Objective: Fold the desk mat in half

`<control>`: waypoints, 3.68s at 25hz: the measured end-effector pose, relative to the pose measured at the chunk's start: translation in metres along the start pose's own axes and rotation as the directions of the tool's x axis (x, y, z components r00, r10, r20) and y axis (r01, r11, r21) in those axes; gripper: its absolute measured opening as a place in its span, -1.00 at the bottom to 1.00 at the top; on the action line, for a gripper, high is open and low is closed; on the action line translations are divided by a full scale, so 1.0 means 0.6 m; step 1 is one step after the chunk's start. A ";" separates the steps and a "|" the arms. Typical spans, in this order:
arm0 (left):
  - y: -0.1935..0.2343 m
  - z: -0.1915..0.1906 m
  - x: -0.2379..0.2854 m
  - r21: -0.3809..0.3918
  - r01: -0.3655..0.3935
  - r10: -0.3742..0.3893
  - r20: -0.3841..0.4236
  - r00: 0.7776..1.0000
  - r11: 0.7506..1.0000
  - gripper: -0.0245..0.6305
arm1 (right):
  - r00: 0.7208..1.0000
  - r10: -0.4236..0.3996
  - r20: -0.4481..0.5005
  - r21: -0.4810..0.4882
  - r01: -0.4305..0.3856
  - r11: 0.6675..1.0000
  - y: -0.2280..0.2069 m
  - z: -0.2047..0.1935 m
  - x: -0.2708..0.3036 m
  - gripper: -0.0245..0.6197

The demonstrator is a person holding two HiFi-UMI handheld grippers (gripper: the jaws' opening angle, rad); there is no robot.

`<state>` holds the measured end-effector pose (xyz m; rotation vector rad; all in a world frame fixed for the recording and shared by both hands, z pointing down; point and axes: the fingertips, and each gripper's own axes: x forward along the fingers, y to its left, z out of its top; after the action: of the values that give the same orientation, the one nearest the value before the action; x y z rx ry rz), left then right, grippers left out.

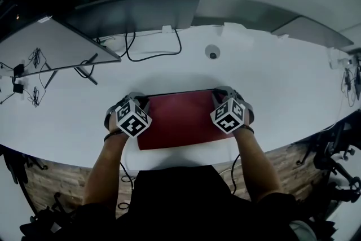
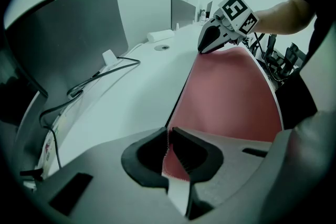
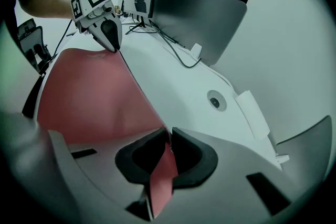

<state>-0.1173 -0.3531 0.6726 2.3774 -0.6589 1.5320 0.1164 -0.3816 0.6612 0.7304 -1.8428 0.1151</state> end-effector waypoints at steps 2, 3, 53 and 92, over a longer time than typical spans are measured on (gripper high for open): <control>0.001 0.001 0.003 0.000 -0.007 0.007 0.000 1.000 1.000 -0.83 | 1.000 -0.029 0.009 0.003 0.029 1.000 -0.003 0.000 -0.002 -0.77; 0.002 0.001 0.003 -0.003 -0.010 0.010 0.003 1.000 1.000 -0.83 | 0.999 -0.045 0.014 0.006 0.045 0.999 -0.005 -0.001 -0.004 -0.74; -0.171 0.018 -0.182 -0.368 -0.033 0.182 0.377 0.908 0.929 -0.83 | 0.992 -0.014 0.122 0.233 -0.015 0.972 0.197 -0.061 -0.207 -0.82; -0.273 -0.019 -0.055 -0.431 -0.335 0.371 0.001 0.929 0.838 -0.83 | 0.920 -0.060 0.387 0.399 -0.109 0.910 0.063 -0.195 -0.219 -0.62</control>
<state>-0.0576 -0.1976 0.6548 2.0684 -1.3652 1.2417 0.2201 -0.2468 0.6025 1.0868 -2.2441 0.4146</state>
